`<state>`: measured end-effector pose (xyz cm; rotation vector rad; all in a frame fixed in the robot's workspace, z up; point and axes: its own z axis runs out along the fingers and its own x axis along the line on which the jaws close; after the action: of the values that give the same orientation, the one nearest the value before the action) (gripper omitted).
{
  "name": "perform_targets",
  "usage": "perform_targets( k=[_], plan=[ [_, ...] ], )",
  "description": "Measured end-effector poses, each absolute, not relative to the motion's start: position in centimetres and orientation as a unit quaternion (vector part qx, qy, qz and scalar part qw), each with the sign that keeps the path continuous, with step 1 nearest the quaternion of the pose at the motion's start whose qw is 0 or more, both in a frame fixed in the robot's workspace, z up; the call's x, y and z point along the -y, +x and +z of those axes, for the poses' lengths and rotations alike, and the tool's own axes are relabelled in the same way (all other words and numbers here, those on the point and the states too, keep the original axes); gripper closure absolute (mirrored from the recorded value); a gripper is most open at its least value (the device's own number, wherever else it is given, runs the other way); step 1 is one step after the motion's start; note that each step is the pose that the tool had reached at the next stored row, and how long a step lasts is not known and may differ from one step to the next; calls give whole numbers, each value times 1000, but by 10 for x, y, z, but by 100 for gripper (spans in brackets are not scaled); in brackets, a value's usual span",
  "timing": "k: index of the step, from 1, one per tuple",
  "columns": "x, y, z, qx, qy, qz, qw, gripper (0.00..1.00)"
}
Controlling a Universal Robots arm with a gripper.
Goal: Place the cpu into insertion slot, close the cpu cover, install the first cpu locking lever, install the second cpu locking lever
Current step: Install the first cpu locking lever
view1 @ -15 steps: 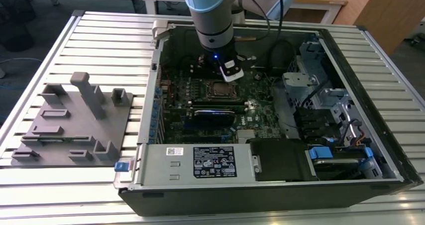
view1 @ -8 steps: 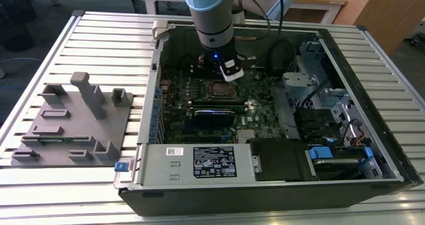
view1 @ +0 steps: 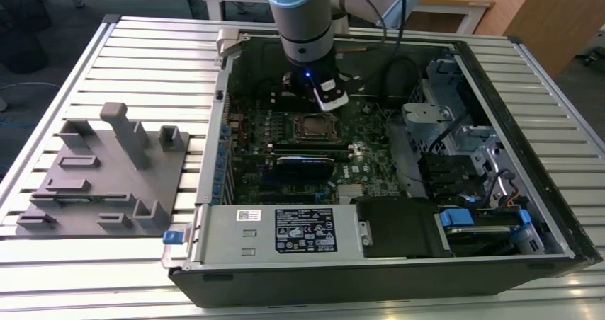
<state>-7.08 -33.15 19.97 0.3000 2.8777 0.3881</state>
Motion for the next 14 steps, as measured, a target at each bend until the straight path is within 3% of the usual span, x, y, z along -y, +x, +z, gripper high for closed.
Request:
perform_targets(
  k=[14],
  plan=[
    [332, -71, 214, -980, 102, 132, 111, 90]
  ],
)
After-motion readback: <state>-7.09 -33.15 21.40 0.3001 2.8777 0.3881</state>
